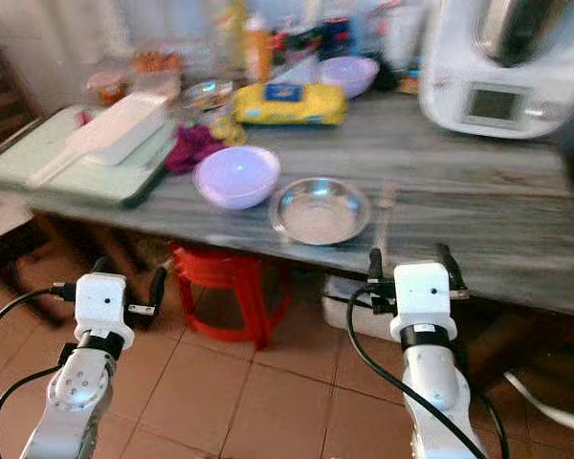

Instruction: Setting the table

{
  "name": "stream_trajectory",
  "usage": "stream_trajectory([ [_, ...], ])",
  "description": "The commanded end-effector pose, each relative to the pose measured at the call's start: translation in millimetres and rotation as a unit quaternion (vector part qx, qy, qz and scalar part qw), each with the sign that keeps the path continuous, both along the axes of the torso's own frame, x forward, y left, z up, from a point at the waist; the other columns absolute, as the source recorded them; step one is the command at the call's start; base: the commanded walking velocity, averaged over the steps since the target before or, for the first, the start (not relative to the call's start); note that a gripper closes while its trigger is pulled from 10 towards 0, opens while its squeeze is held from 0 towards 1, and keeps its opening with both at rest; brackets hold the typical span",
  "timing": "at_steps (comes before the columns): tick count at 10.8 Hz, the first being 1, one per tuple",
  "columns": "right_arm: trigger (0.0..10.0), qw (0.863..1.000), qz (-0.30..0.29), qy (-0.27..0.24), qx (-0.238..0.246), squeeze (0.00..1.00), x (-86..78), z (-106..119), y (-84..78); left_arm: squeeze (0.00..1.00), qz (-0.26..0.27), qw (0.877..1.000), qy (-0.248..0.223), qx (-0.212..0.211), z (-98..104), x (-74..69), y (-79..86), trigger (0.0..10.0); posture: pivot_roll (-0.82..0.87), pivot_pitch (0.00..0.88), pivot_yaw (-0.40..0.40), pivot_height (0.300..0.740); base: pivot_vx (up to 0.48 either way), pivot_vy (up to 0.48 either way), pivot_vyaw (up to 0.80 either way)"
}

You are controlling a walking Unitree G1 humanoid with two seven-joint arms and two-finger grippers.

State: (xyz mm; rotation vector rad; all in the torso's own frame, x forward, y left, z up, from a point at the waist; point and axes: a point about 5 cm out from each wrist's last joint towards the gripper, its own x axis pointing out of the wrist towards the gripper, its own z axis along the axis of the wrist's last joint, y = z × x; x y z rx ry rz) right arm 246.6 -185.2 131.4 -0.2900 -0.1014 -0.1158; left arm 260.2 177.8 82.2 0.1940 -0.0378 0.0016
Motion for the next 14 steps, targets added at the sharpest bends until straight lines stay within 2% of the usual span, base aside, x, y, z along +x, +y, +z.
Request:
stream_trajectory([
  [1,10.0,1.0,0.004,-0.006,0.002,0.0,-0.3,4,2.8,0.0,0.0,1.0,-0.003,0.005,2,1.6,-0.1,10.0,-0.17,0.059,0.066,0.74,0.0,0.0,-0.79],
  [3,10.0,1.0,0.004,-0.008,0.004,0.0,0.0,3,4.3,0.0,-0.008,1.0,-0.007,0.007,6,5.3,-2.1,10.0,-0.17,0.062,0.073,0.74,0.0,0.0,-0.79],
  [5,10.0,1.0,0.003,-0.011,0.004,0.0,-0.6,4,6.1,0.0,-0.015,1.0,-0.012,0.011,9,7.5,-4.1,10.0,-0.17,0.068,0.082,0.74,0.0,0.0,0.0],
  [11,10.0,0.999,-0.008,0.009,0.052,0.0,3.9,-2,7.0,0.0,-0.026,0.999,-0.03,0.003,18,11.6,-10.8,10.0,-0.16,0.067,0.088,0.74,0.0,0.0,0.0],
  [14,10.0,0.999,-0.005,0.004,0.042,0.0,10.4,-1,9.0,0.0,-0.022,0.999,-0.026,0.006,18,13.3,-11.8,10.0,-0.16,0.063,0.085,0.74,0.0,0.0,0.0],
])
